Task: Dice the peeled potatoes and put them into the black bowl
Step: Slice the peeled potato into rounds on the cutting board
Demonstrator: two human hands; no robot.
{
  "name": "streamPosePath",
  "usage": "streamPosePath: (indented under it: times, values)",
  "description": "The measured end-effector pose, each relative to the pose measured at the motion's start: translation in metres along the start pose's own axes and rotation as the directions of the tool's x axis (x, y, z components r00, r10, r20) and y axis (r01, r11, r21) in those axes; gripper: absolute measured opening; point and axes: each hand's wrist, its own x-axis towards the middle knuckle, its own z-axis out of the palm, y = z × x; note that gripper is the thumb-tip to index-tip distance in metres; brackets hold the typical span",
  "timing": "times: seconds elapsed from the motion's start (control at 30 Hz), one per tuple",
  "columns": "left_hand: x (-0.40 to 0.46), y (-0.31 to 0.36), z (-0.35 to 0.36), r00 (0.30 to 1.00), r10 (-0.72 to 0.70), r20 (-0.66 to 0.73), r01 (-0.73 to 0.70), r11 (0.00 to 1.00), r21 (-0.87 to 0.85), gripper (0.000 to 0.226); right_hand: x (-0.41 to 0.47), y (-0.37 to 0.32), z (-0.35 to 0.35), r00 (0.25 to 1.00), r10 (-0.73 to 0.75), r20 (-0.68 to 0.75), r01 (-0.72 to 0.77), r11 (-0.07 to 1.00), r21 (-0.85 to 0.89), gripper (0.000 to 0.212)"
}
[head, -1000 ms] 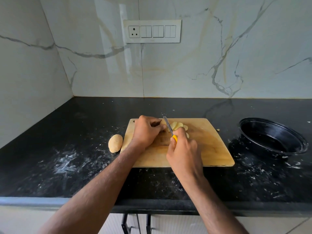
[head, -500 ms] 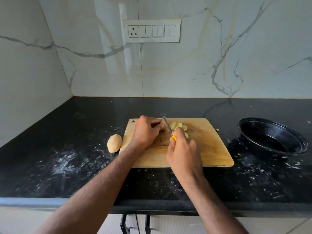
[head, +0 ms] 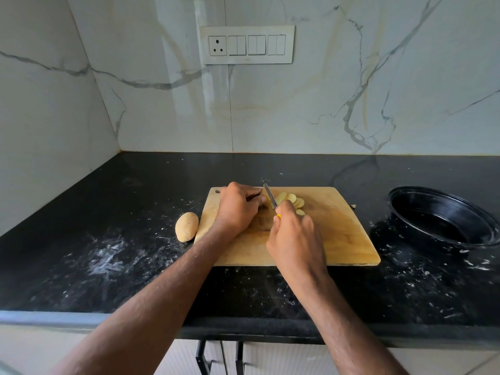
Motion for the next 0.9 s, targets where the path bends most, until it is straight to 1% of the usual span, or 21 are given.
streamPosePath:
  times: [0.1,0.33,0.53,0.67,0.9]
  values:
    - [0.000,-0.001,0.000,1.000,0.001,-0.004,-0.001,1.000,-0.004,0.009,0.004,-0.002,0.003,1.000,0.006,0.012,-0.006,1.000,-0.005,0.017]
    - [0.002,-0.005,0.001,1.000,0.004,-0.013,-0.004,1.000,-0.021,0.014,0.011,-0.004,0.008,1.000,0.014,0.019,-0.014,1.000,0.012,0.010]
    - [0.000,-0.002,-0.002,0.999,0.015,-0.029,-0.016,1.000,-0.021,0.011,0.015,-0.007,0.009,0.999,-0.006,0.033,0.006,1.000,-0.002,0.019]
    - [0.000,-0.004,-0.002,0.999,0.028,-0.020,-0.028,1.000,-0.010,0.014,0.023,-0.011,0.007,0.998,0.017,0.059,-0.015,1.000,-0.023,0.022]
    - [-0.001,-0.004,-0.002,0.998,0.051,-0.028,-0.051,0.999,-0.003,0.015,0.035,-0.017,0.004,0.989,0.061,0.134,-0.061,0.998,-0.003,0.027]
